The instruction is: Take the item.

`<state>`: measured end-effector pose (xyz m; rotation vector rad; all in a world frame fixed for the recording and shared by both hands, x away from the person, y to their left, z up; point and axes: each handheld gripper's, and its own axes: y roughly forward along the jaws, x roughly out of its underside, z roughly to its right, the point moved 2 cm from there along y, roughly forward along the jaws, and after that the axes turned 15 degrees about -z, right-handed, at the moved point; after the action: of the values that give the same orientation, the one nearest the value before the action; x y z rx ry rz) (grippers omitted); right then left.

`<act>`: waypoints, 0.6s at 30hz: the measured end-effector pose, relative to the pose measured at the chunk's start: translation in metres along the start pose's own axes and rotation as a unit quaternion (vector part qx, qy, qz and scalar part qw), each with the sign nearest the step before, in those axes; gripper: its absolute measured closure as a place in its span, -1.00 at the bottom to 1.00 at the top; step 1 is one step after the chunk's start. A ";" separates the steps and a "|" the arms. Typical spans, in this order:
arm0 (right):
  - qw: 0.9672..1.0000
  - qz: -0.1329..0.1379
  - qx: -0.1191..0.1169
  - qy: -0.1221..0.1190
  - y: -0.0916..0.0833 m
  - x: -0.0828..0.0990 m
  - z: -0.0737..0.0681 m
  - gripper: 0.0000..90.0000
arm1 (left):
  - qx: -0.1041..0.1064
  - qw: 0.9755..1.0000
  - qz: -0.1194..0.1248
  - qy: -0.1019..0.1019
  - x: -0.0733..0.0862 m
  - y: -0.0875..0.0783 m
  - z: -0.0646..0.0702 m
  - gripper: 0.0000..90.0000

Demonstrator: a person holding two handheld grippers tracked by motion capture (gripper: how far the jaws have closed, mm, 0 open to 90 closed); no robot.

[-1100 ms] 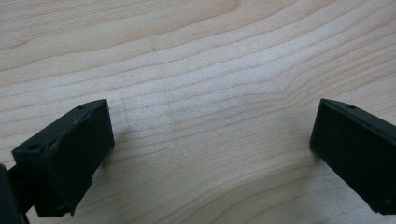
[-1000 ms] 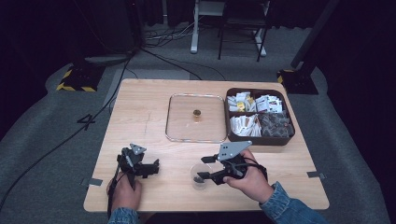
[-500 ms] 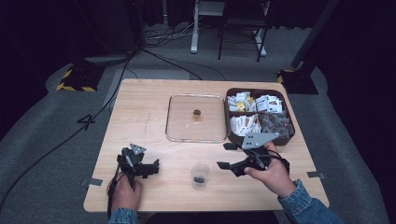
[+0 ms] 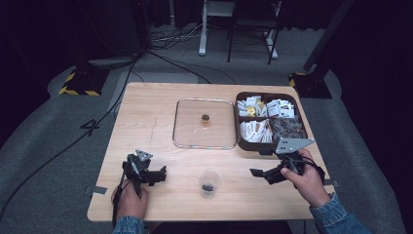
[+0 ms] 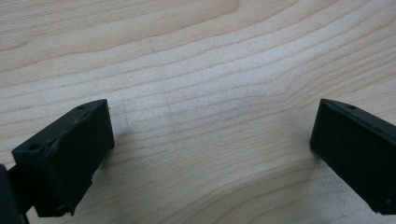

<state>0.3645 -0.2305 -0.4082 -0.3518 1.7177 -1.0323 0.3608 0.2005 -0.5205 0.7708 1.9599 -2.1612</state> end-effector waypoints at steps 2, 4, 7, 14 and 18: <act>1.000 -0.006 0.007 0.006 0.000 0.008 0.005 -0.62 | 0.000 1.000 0.000 0.000 0.000 0.000 0.000 -1.00; 1.000 -0.008 0.011 0.012 0.000 0.014 0.009 -0.62 | 0.000 1.000 0.000 0.000 0.000 0.000 0.000 -1.00; 0.999 -0.009 0.023 0.022 0.000 0.025 0.016 -0.61 | 0.000 1.000 0.000 0.000 0.000 0.000 0.000 -1.00; 0.998 -0.025 0.041 0.050 0.007 0.055 0.033 -0.60 | 0.000 1.000 0.000 0.000 0.000 0.000 0.000 -1.00; 0.996 -0.033 0.047 0.065 0.013 0.071 0.041 -0.60 | 0.000 1.000 0.000 0.000 0.000 0.000 0.000 -1.00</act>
<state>0.3750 -0.2890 -0.4659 -0.2876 1.7754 -1.2030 0.3608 0.2005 -0.5205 0.7710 1.9601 -2.1615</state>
